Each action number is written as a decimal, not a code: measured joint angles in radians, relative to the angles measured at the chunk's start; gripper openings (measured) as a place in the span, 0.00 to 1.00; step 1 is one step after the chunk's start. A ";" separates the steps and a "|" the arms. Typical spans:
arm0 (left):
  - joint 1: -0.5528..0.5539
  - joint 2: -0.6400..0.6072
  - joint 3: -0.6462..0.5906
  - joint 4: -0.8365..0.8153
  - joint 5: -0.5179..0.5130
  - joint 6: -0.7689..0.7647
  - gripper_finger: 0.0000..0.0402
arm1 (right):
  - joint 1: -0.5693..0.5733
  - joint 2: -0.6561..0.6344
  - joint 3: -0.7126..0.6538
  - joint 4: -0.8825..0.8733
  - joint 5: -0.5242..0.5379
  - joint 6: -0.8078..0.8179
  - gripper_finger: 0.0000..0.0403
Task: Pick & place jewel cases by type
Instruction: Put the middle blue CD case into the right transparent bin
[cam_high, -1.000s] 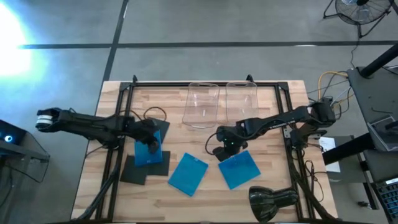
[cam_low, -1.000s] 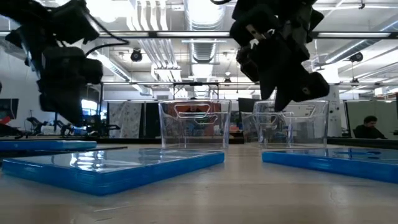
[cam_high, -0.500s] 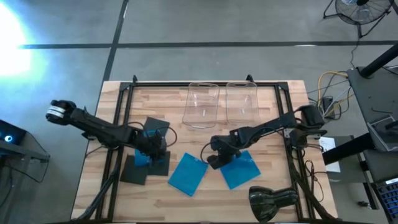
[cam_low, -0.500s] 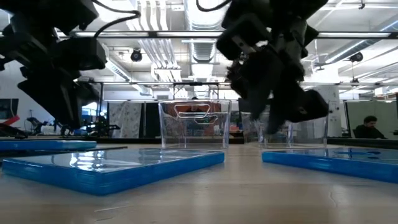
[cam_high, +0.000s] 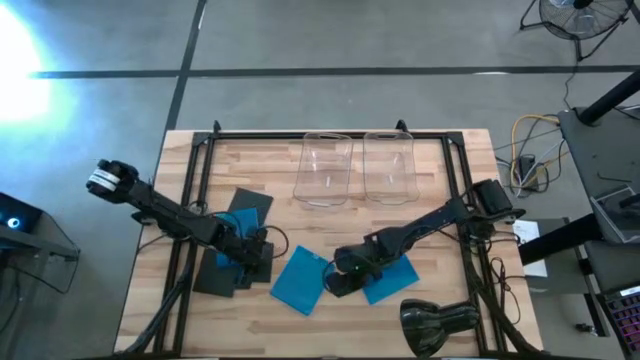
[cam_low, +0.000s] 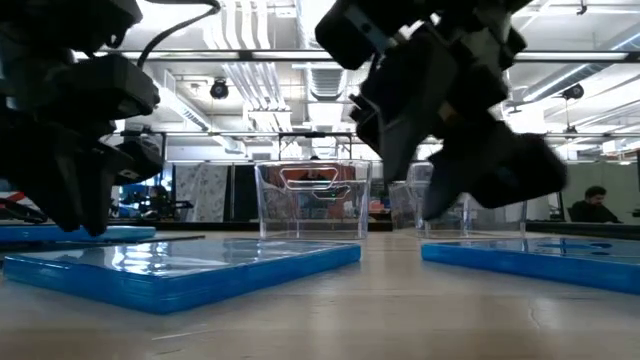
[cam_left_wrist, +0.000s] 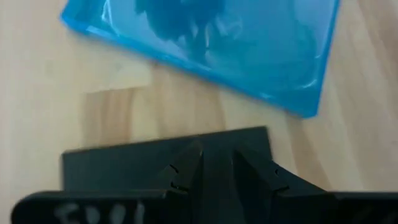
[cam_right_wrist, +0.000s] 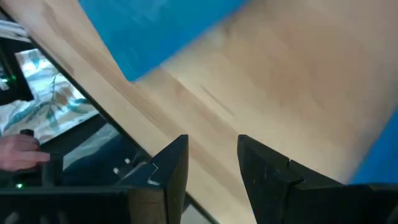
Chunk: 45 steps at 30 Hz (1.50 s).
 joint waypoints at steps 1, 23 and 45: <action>-0.009 0.010 0.000 0.023 -0.004 -0.003 0.16 | 0.006 0.007 0.000 0.004 0.002 0.008 0.33; -0.099 0.316 0.157 0.083 -0.096 -0.070 0.16 | 0.018 0.185 0.148 0.062 0.345 0.162 0.38; -0.206 0.307 0.156 0.065 0.097 -0.289 0.16 | 0.018 0.240 0.160 0.065 0.344 0.115 0.47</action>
